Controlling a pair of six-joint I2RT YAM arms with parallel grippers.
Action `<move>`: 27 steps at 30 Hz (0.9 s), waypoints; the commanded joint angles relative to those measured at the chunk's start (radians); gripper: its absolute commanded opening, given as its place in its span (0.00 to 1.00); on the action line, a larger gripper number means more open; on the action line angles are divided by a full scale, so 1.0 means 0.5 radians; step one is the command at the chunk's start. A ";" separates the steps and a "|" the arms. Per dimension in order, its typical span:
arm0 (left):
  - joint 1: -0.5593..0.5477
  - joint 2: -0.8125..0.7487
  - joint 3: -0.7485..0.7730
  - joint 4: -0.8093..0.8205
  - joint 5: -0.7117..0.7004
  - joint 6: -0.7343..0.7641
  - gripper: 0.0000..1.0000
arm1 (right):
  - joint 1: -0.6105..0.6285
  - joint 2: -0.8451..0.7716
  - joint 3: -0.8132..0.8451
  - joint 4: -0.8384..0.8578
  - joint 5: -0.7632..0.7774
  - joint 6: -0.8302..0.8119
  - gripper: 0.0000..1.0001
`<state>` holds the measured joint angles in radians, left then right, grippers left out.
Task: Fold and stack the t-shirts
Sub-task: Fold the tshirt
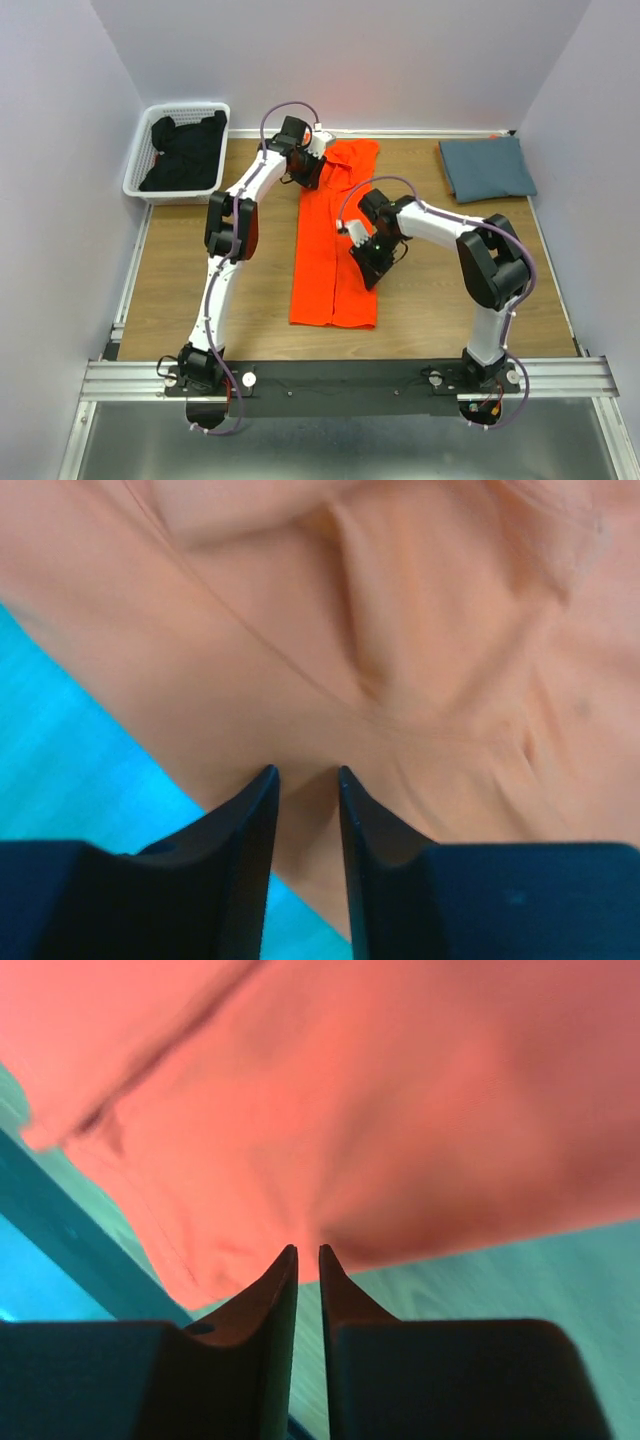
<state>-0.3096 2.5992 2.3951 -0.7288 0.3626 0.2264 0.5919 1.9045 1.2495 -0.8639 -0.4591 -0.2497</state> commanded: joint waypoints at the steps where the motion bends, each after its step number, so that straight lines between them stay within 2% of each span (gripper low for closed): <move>1: 0.012 -0.381 -0.375 0.208 0.005 0.001 0.40 | -0.104 -0.072 0.213 0.068 0.037 0.085 0.22; 5: 0.030 -0.810 -0.840 0.337 0.060 -0.002 0.41 | -0.211 0.013 0.454 0.071 0.163 0.110 0.24; 10: 0.027 -1.053 -1.194 0.433 0.311 -0.057 0.43 | -0.340 0.243 0.820 0.074 0.258 0.186 0.26; 14: 0.012 -1.011 -1.311 0.488 0.352 -0.118 0.42 | -0.358 0.595 1.231 0.074 0.408 0.248 0.24; 19: 0.012 -0.922 -1.311 0.537 0.379 -0.189 0.40 | -0.395 0.912 1.746 0.074 0.507 0.315 0.23; 27: 0.024 -0.689 -1.284 0.589 0.327 -0.266 0.37 | -0.432 1.204 1.986 0.105 0.700 0.331 0.18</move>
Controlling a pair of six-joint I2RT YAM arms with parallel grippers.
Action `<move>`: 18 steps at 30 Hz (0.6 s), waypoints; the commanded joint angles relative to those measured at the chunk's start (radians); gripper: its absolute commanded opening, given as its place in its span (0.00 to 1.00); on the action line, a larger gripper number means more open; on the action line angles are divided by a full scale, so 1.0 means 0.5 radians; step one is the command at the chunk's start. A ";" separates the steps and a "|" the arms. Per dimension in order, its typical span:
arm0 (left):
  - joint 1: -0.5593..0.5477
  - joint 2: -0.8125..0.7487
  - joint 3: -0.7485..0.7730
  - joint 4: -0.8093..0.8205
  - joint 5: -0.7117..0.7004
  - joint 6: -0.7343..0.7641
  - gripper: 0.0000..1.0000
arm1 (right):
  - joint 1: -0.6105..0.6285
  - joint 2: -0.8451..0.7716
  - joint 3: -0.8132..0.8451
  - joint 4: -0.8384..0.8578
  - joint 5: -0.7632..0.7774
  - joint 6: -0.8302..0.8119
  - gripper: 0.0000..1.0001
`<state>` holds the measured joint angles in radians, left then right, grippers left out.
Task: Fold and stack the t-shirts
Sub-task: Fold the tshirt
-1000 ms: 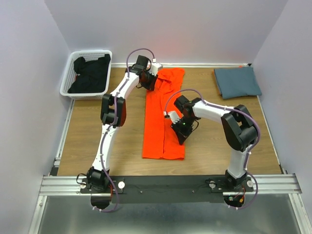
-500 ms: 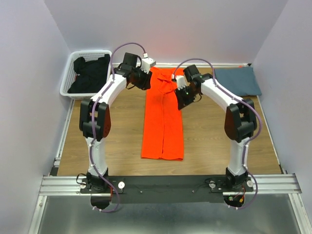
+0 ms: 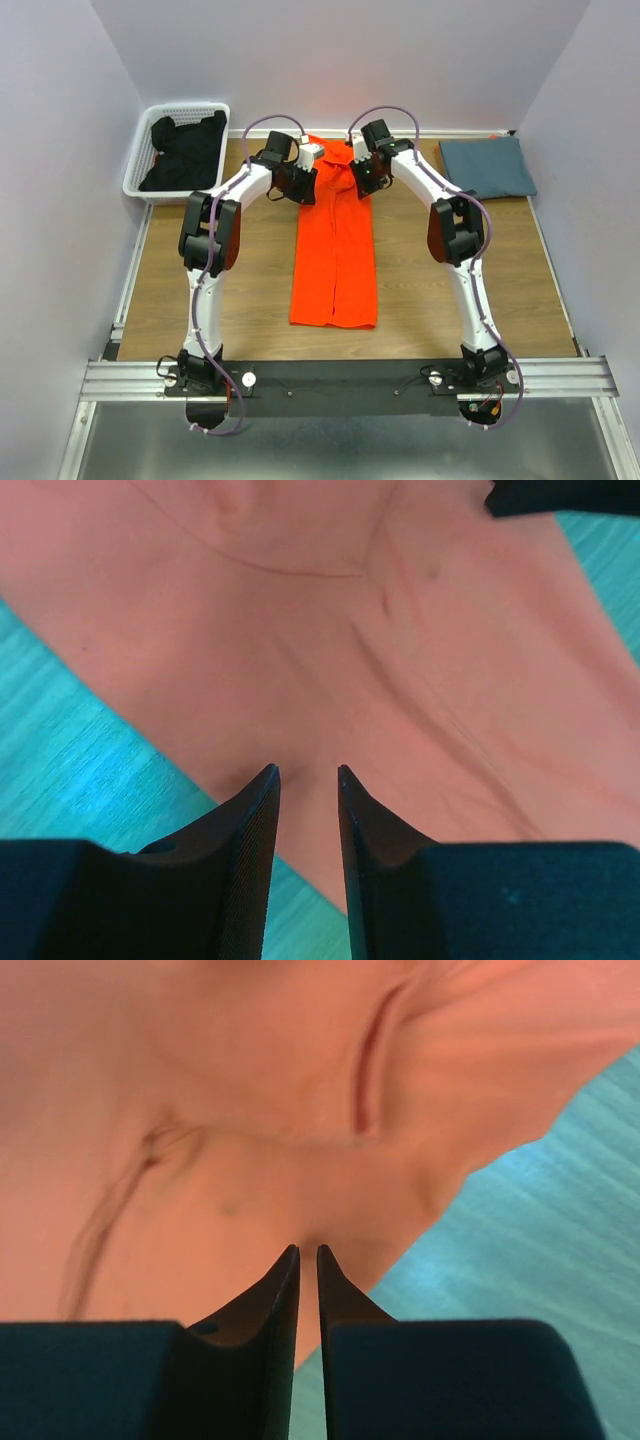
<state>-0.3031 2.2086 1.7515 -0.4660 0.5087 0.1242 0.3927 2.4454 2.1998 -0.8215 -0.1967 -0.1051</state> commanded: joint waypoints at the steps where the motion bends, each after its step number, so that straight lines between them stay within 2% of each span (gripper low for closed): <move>1: 0.023 0.120 0.013 0.073 0.026 -0.070 0.37 | -0.043 0.146 0.083 0.032 0.188 0.054 0.18; 8: 0.094 0.329 0.145 0.070 0.053 -0.089 0.36 | -0.086 0.281 0.162 0.173 0.274 0.038 0.18; 18: 0.131 0.596 0.510 -0.038 0.081 -0.104 0.36 | -0.101 0.499 0.396 0.244 0.381 0.017 0.19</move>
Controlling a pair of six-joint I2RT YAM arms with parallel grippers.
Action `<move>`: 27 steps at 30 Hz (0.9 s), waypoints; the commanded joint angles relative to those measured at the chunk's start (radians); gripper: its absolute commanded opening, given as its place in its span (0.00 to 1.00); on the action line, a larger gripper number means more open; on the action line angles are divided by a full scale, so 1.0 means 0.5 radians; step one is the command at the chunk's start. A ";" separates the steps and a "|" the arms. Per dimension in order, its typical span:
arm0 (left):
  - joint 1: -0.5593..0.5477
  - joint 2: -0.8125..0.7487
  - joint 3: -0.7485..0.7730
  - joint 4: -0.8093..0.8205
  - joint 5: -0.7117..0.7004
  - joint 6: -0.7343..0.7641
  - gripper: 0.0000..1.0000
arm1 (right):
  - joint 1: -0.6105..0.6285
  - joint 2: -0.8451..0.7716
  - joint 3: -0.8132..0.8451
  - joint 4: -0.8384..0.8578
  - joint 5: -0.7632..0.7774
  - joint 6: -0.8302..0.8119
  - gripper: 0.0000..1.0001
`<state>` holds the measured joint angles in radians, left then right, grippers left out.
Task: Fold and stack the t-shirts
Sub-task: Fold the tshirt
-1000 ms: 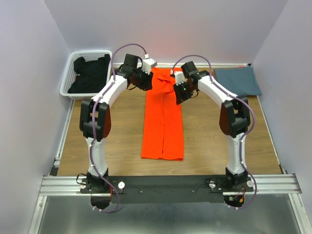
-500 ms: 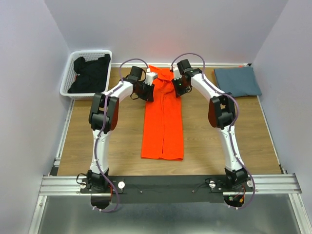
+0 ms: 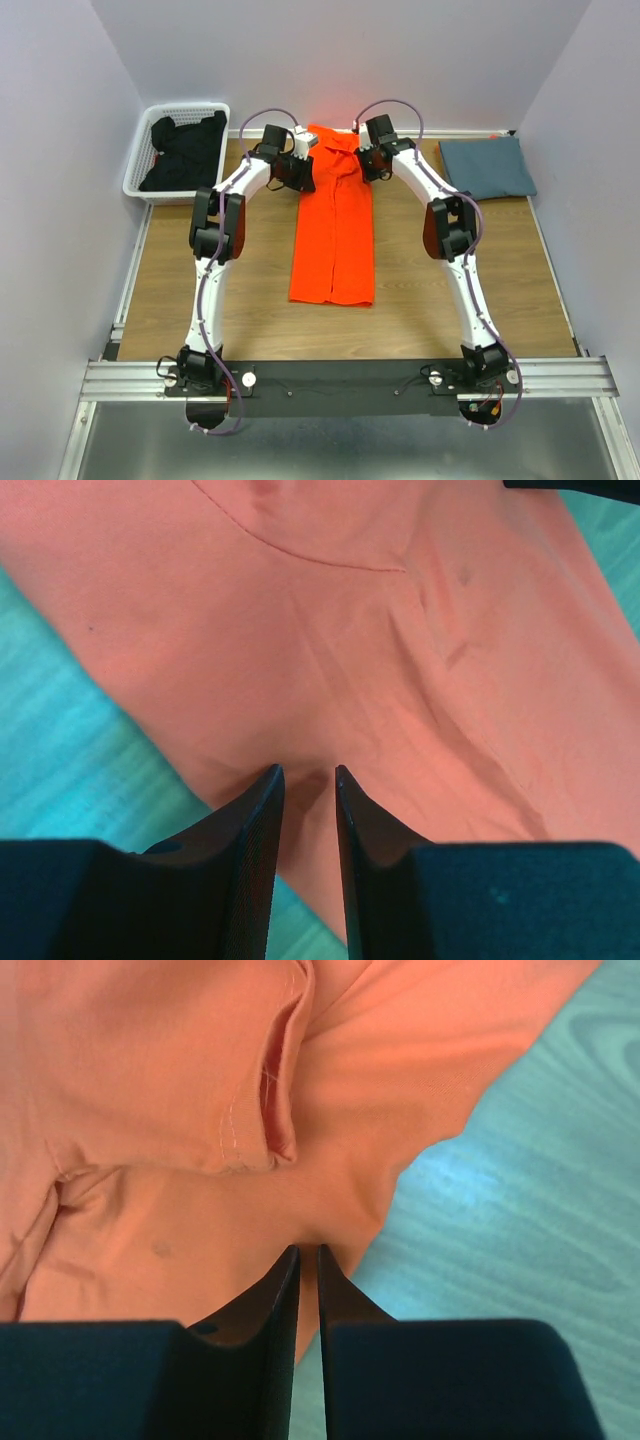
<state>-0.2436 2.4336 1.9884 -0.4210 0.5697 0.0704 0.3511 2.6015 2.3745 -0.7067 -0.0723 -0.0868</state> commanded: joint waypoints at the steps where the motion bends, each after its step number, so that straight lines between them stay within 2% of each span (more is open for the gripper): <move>1: 0.015 0.149 0.039 -0.131 -0.044 0.006 0.36 | -0.021 0.197 0.055 0.020 0.132 -0.014 0.19; 9: 0.027 0.106 0.018 -0.121 0.008 -0.003 0.36 | -0.058 0.197 0.105 0.082 0.237 -0.004 0.21; 11: 0.027 0.051 0.018 -0.124 0.005 0.016 0.40 | -0.061 0.130 0.056 0.079 0.249 -0.029 0.23; 13: 0.030 -0.075 0.011 -0.121 0.002 0.040 0.47 | -0.061 -0.030 0.013 0.079 0.218 -0.044 0.29; 14: 0.033 -0.133 0.002 -0.121 0.008 0.052 0.50 | -0.064 -0.100 -0.060 0.079 0.191 -0.062 0.34; 15: 0.036 -0.261 -0.022 -0.121 0.005 0.083 0.54 | -0.061 -0.174 -0.095 0.076 0.157 -0.069 0.48; 17: 0.042 -0.494 -0.065 -0.103 -0.004 0.126 0.80 | -0.061 -0.438 -0.211 0.076 0.028 -0.099 0.63; 18: 0.042 -0.580 -0.117 -0.097 -0.010 0.196 0.95 | -0.058 -0.542 -0.257 0.076 -0.021 -0.109 0.90; 19: 0.045 -0.666 -0.142 -0.088 -0.023 0.230 0.95 | -0.058 -0.707 -0.288 0.070 -0.036 -0.133 0.99; 25: 0.055 -1.390 -0.457 0.059 -0.029 0.482 0.96 | -0.046 -1.251 -0.500 0.042 -0.217 -0.247 1.00; 27: 0.055 -1.615 -0.608 0.142 0.075 0.552 0.95 | -0.043 -1.441 -0.628 0.036 -0.294 -0.311 1.00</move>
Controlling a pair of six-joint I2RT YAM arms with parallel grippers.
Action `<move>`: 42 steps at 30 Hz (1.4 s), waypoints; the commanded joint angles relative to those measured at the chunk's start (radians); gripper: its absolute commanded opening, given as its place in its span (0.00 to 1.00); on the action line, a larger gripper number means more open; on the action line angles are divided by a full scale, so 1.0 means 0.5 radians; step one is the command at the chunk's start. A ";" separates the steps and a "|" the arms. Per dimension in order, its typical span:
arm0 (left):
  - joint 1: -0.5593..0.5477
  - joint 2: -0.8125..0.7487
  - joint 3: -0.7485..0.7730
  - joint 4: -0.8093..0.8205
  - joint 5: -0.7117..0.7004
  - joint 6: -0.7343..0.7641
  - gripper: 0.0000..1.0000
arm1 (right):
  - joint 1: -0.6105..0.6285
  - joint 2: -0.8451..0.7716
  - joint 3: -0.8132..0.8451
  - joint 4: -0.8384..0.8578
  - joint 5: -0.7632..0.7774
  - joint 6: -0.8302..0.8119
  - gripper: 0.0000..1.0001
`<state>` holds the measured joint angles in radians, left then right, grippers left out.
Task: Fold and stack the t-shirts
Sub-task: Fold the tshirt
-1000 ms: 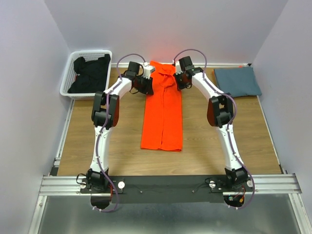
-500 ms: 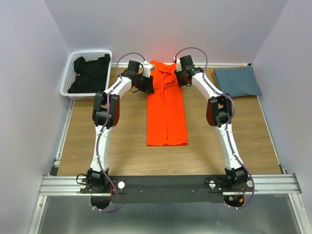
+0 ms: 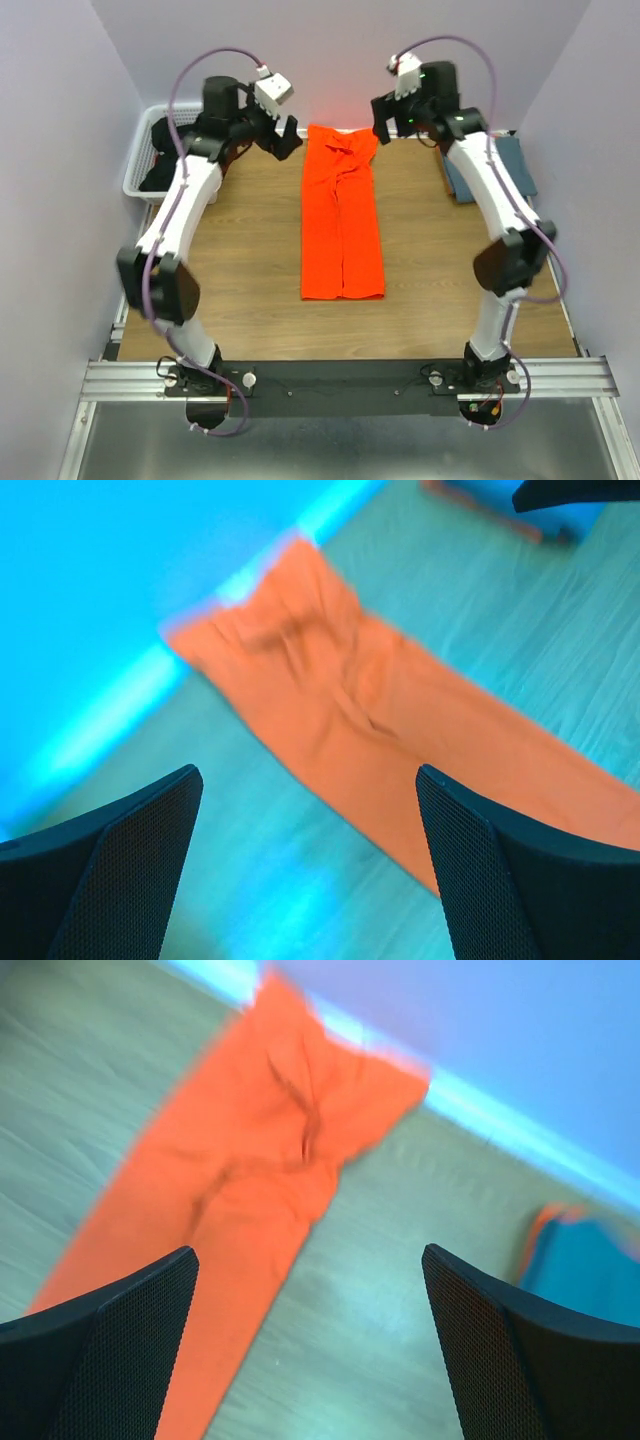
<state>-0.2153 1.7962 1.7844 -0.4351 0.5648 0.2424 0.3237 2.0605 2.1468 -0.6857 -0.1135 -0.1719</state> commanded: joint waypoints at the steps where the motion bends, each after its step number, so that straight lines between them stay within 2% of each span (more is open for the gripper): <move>1: -0.002 -0.401 -0.264 0.225 0.140 0.287 0.95 | 0.012 -0.420 -0.234 -0.009 -0.269 -0.199 1.00; 4: -0.008 -0.598 -0.558 0.370 0.135 0.258 0.96 | 0.021 -0.669 -0.527 -0.058 -0.517 -0.380 1.00; 6: -0.005 -0.650 -0.675 0.327 0.159 0.230 0.96 | 0.043 -0.783 -0.715 -0.116 -0.632 -0.429 1.00; 7: -0.005 -0.653 -0.779 0.245 0.411 0.370 0.96 | 0.098 -0.874 -0.807 -0.135 -0.659 -0.466 1.00; 8: -0.011 -0.650 -0.822 -0.017 0.526 0.511 0.96 | 0.129 -0.912 -1.009 -0.196 -0.663 -0.500 1.00; 9: -0.057 -0.662 -0.950 -0.138 0.591 0.828 0.96 | 0.220 -0.991 -1.111 -0.221 -0.632 -0.539 1.00; 10: -0.087 -0.696 -1.049 -0.197 0.595 0.922 0.96 | 0.263 -0.992 -1.252 -0.230 -0.599 -0.579 1.00; 11: -0.121 -0.751 -1.171 -0.191 0.546 0.996 0.96 | 0.318 -1.071 -1.499 -0.227 -0.556 -0.665 1.00; 12: -0.179 -0.897 -1.431 -0.164 0.515 1.161 0.96 | 0.425 -1.114 -1.638 -0.215 -0.519 -0.702 0.99; 13: -0.228 -0.981 -1.561 -0.121 0.466 1.208 0.96 | 0.475 -1.145 -1.752 -0.190 -0.473 -0.721 0.98; 14: -0.317 -1.133 -1.775 -0.033 0.338 1.279 0.96 | 0.554 -1.197 -1.948 -0.142 -0.442 -0.745 0.96; 15: -0.318 -1.193 -1.777 -0.001 0.285 1.343 0.96 | 0.555 -1.212 -2.019 -0.114 -0.442 -0.755 0.95; 17: -0.501 -1.330 -2.088 0.084 0.126 1.490 0.95 | 0.635 -1.231 -2.197 -0.022 -0.402 -0.782 0.91; 18: -0.502 -1.349 -2.151 0.100 0.125 1.539 0.95 | 0.647 -1.234 -2.241 0.009 -0.402 -0.794 0.90; 20: -0.624 -1.359 -2.255 0.164 0.022 1.641 0.88 | 0.666 -1.231 -2.320 0.098 -0.405 -0.831 0.86; 21: -0.664 -1.350 -2.325 0.186 -0.009 1.650 0.86 | 0.687 -1.228 -2.354 0.129 -0.405 -0.847 0.81; 28: -0.901 -1.086 -2.363 0.318 -0.096 1.571 0.64 | 0.764 -1.207 -2.588 0.429 -0.319 -0.997 0.72; 32: -0.941 -0.966 -2.357 0.401 -0.163 1.546 0.61 | 0.785 -1.145 -2.667 0.524 -0.285 -1.074 0.64; 36: -0.941 -0.865 -2.348 0.428 -0.258 1.558 0.61 | 0.813 -1.115 -2.753 0.601 -0.230 -1.129 0.61; 42: -0.944 -0.675 -2.296 0.404 -0.359 1.540 0.48 | 0.841 -1.072 -2.848 0.644 -0.181 -1.184 0.60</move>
<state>-0.6811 1.4044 0.6270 -0.2287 0.4534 1.0138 0.7303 1.4971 0.7689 -0.4034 -0.2508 -0.7200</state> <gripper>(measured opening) 0.505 0.601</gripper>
